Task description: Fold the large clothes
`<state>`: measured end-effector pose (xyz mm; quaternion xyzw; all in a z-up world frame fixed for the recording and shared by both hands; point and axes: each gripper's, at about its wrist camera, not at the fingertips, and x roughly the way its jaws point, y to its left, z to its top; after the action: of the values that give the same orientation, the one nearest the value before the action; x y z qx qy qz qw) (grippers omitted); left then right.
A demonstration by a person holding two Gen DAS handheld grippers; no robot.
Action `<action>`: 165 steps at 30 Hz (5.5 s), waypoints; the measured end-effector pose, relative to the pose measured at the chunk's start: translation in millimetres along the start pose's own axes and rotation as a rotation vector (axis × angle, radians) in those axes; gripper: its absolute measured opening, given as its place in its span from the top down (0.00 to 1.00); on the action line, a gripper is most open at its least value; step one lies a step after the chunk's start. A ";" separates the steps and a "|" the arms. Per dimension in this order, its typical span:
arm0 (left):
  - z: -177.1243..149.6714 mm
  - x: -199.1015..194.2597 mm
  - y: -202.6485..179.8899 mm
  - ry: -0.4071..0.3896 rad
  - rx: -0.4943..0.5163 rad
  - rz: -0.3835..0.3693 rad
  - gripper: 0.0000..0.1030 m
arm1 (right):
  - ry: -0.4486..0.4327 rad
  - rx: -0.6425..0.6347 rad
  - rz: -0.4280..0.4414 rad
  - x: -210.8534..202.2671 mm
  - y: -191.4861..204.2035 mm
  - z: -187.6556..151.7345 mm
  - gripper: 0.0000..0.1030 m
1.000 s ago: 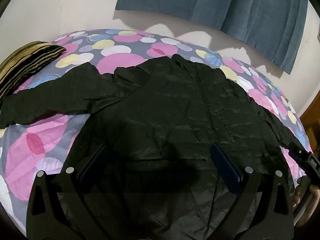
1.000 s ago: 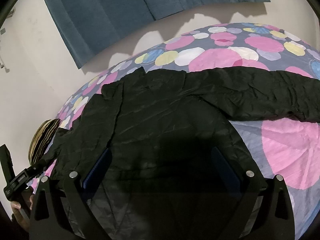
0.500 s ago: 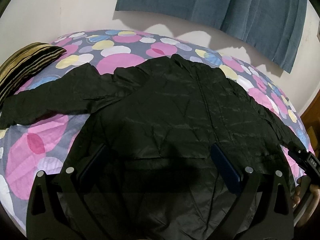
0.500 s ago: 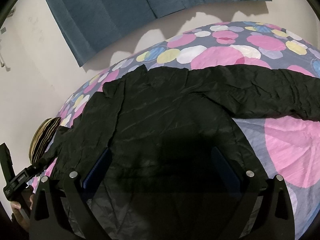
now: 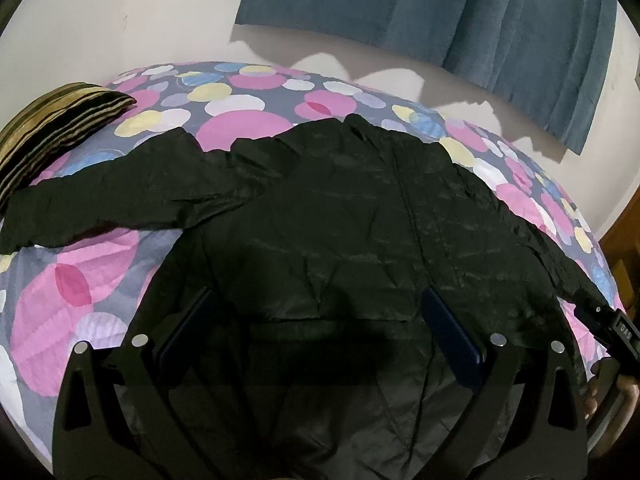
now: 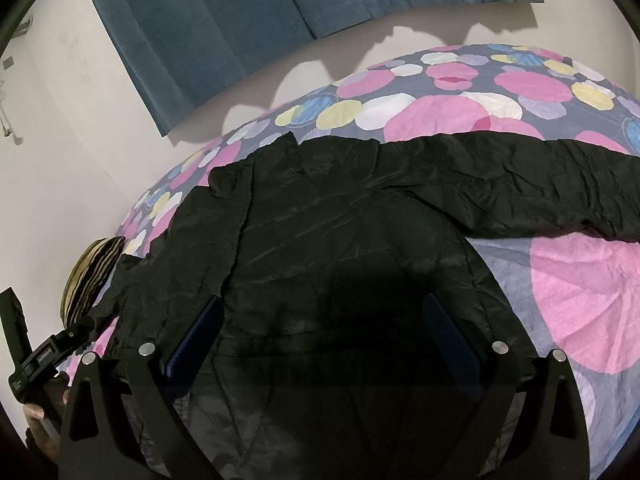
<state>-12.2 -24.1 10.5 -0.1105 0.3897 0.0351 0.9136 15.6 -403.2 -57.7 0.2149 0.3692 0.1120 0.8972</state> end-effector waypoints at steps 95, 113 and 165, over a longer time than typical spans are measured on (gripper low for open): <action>1.8 9.0 79.9 0.032 -0.175 0.028 0.02 | -0.246 0.140 0.061 14.9 -8.3 139.6 0.93; 0.6 13.2 77.6 0.048 -0.162 -0.005 0.02 | 0.078 -0.213 0.103 139.1 127.7 74.0 0.93; -7.0 31.9 64.4 0.102 -0.100 -0.051 0.02 | 0.224 0.294 0.086 133.4 -139.4 115.5 0.78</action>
<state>-4.6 36.3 -28.4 -0.1674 0.4307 0.0254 0.8865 197.2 -513.2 -131.7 0.3453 0.4697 0.1181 0.8039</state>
